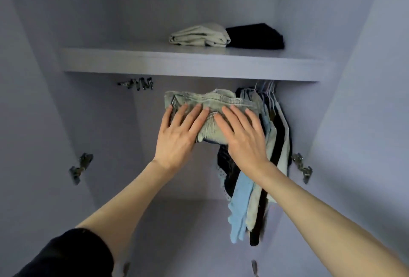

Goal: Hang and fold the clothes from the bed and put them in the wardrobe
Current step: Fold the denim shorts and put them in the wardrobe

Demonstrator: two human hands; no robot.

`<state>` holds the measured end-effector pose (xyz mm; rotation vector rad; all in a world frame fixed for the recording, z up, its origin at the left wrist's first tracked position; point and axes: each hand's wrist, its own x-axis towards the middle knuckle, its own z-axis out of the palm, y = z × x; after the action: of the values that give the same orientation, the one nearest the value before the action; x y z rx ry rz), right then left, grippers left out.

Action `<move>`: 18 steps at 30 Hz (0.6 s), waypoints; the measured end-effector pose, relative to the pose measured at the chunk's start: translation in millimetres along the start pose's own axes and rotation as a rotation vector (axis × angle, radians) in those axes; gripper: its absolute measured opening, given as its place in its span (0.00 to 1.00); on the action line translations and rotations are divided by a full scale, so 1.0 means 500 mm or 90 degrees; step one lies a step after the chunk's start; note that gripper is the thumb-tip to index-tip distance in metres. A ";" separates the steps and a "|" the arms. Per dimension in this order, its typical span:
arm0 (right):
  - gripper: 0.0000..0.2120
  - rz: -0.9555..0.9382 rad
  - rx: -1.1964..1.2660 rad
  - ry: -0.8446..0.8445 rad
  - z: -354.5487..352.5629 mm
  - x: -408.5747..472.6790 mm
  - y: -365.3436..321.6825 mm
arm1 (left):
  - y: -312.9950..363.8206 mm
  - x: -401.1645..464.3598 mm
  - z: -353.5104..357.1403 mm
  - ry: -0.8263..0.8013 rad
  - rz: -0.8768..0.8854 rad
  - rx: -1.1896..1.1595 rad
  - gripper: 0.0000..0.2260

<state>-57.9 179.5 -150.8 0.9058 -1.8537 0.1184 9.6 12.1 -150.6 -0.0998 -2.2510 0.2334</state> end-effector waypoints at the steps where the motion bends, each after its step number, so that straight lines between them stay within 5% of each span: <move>1: 0.21 -0.008 -0.008 0.023 0.008 0.038 0.018 | -0.017 0.038 -0.004 0.022 0.002 0.021 0.28; 12: 0.24 -0.044 -0.105 0.141 0.093 0.353 0.163 | -0.161 0.352 0.014 0.135 0.023 0.138 0.31; 18: 0.26 -0.049 -0.185 0.055 0.123 0.436 0.296 | -0.165 0.525 0.086 0.021 0.055 0.141 0.33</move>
<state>-239.4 141.0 46.2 0.7555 -1.6987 -0.1548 -190.0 -34.9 38.0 -0.0827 -2.1753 0.5219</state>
